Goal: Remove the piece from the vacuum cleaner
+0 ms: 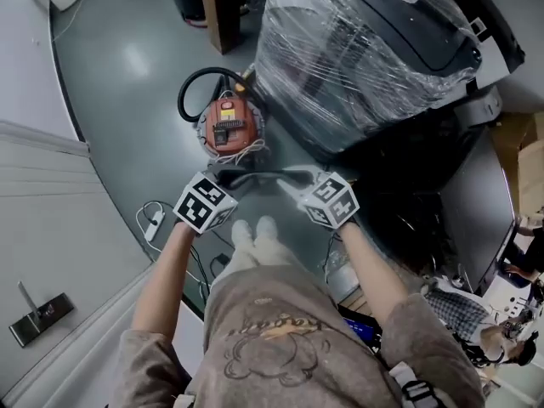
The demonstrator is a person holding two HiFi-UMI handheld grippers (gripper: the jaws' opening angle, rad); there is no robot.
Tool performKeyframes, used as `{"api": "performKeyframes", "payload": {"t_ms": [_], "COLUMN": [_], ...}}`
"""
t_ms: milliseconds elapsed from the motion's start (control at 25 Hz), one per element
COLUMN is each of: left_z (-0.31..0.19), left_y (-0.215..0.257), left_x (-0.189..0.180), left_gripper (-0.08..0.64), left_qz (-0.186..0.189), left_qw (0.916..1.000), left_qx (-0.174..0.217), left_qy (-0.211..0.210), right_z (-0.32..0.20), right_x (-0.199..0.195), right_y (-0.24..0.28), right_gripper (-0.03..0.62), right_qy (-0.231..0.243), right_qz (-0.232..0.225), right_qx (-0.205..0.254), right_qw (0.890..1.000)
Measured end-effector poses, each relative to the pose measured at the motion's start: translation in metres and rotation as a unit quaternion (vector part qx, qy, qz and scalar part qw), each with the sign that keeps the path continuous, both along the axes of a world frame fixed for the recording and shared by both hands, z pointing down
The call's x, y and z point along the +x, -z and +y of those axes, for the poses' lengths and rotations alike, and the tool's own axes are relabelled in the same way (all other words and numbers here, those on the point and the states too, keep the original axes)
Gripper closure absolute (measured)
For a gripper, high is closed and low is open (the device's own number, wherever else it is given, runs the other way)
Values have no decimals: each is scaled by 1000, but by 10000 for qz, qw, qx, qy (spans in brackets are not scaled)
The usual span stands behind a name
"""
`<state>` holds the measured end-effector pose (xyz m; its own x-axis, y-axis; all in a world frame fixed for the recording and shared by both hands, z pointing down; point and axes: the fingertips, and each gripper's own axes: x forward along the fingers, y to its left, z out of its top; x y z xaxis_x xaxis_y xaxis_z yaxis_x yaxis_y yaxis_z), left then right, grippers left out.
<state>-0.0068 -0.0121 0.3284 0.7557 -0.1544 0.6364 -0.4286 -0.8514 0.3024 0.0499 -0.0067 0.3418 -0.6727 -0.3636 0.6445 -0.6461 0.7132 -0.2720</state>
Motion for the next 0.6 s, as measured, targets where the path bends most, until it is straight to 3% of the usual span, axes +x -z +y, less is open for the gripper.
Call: {"api": "performKeyframes", "payload": {"t_ms": [280,600], "left_z": [1,32], "left_y": [91,130], "left_x": [-2,-5], "left_gripper": [506,505], "left_qz": [103,186], "left_qw": [9975,9938], "left_qx": [650,1100], "left_qy": [-253,-35], "right_z": [4,36], "right_x": [-3,-5], "right_y": [92,132], "right_gripper": [543,540], "right_qy": [-199,-777], "right_qz": [128,-148], "right_qx": [815,1278], "right_qw": [9964,9886]}}
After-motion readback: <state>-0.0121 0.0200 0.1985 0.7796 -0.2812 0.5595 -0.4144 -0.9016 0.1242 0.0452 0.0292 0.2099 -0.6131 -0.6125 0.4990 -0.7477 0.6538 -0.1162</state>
